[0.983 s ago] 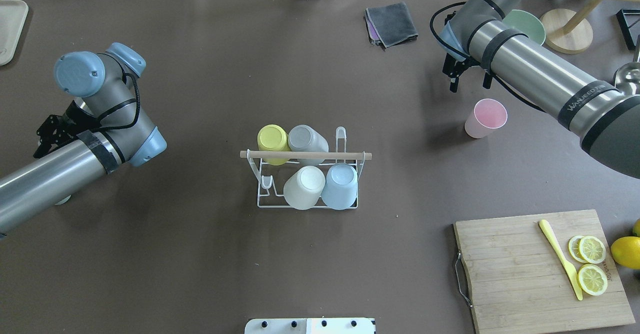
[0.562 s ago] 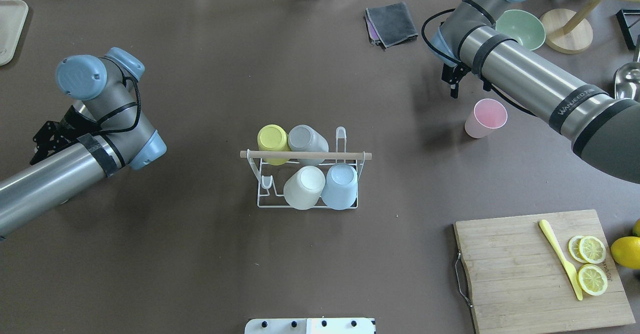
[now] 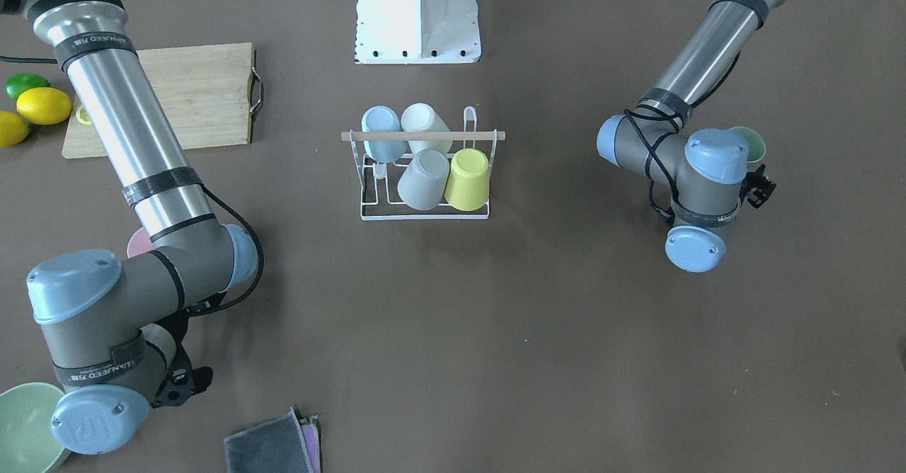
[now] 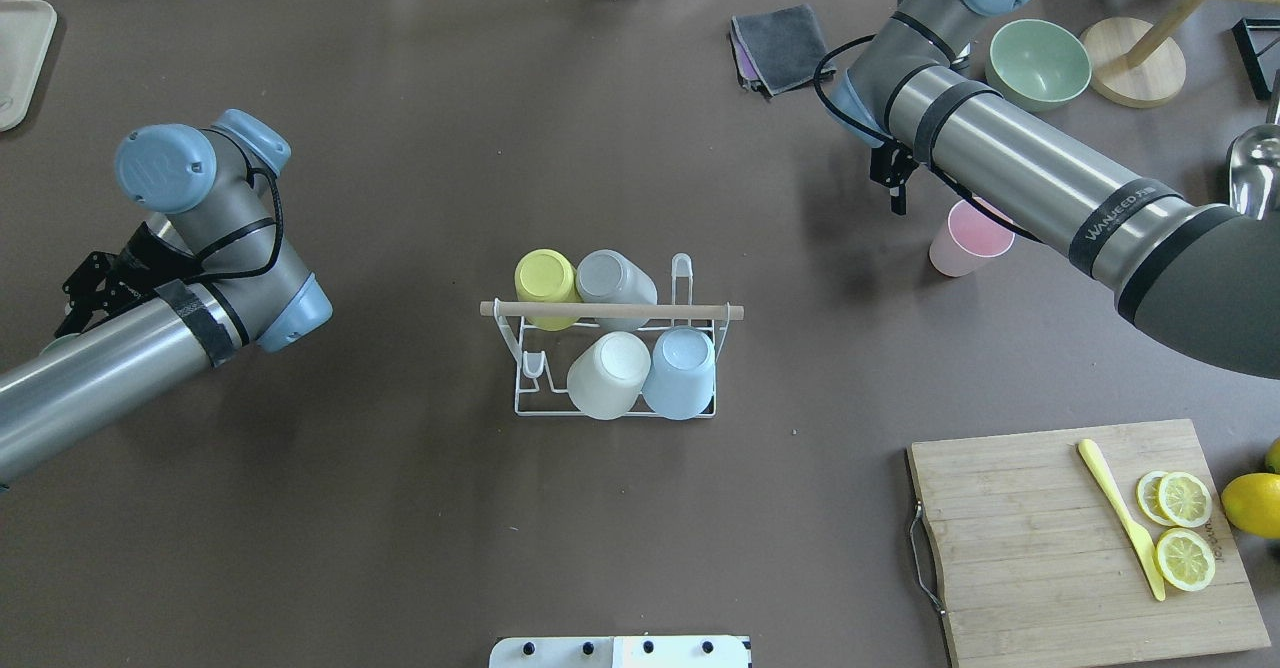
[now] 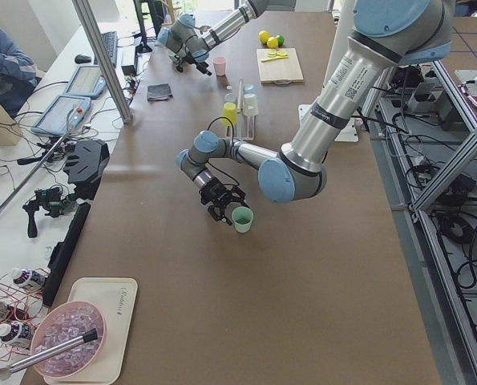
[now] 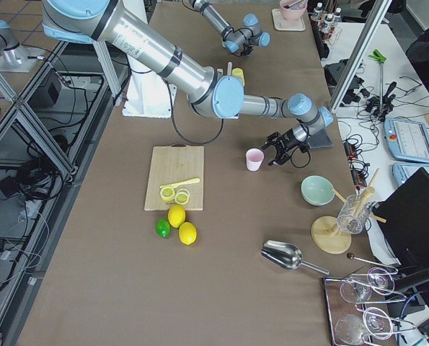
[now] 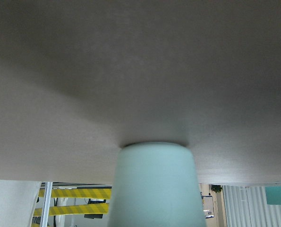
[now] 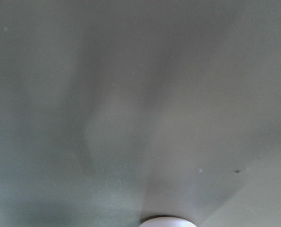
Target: Place cup on cup holder
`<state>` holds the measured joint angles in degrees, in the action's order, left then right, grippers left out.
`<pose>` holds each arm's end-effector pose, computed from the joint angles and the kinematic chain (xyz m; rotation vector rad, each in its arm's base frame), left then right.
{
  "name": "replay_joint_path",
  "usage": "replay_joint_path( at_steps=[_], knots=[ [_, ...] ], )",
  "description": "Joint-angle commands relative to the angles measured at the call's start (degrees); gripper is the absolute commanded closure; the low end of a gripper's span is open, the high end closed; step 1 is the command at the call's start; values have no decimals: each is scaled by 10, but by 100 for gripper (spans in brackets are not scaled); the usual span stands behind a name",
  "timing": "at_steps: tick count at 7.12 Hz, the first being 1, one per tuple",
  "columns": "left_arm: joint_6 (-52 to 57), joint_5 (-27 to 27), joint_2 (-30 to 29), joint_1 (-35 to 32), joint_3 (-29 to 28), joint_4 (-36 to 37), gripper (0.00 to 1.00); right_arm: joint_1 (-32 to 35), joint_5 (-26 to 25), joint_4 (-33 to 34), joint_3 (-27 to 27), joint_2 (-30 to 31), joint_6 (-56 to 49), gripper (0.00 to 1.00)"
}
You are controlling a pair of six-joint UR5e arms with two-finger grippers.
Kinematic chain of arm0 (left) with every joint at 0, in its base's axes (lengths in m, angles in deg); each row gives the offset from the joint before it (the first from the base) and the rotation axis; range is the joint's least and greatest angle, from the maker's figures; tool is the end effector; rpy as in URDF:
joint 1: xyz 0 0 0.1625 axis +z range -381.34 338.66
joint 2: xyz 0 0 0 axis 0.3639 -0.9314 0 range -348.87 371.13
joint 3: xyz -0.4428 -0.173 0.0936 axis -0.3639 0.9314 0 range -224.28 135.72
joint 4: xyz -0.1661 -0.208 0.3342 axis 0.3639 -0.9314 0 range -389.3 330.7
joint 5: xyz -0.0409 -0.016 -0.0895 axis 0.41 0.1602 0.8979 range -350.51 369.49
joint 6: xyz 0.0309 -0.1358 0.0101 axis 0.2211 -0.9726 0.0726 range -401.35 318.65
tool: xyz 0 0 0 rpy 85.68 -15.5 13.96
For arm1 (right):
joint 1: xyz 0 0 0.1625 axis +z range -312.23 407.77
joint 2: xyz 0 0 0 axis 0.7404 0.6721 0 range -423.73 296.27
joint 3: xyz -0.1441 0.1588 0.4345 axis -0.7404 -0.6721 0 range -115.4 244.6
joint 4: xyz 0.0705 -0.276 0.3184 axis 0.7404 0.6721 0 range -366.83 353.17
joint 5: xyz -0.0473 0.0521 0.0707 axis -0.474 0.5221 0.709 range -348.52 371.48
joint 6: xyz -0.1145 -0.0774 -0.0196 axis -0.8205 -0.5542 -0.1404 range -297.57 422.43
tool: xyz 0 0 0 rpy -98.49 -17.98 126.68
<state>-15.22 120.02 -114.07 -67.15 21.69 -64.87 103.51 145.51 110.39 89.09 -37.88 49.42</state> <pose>0.4001 -0.5324 0.6432 -0.8284 0.2300 1.0201 -0.4662 -0.7489 0.5192 -0.6125 -0.6608 -0.5780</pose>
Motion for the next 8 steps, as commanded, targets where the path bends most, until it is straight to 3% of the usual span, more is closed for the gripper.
replay_joint_path(
  at_steps=[1,7,8],
  knots=[
    [0,-10,0,2,0,1,2,-3,-24,34,-1,-5,-22,0],
    [-6,-5,8,7,6,6,3,-23,-95,37,-36,-18,-23,0],
    [-6,-5,8,7,6,6,12,-25,-100,37,-48,-26,-22,0]
  ],
)
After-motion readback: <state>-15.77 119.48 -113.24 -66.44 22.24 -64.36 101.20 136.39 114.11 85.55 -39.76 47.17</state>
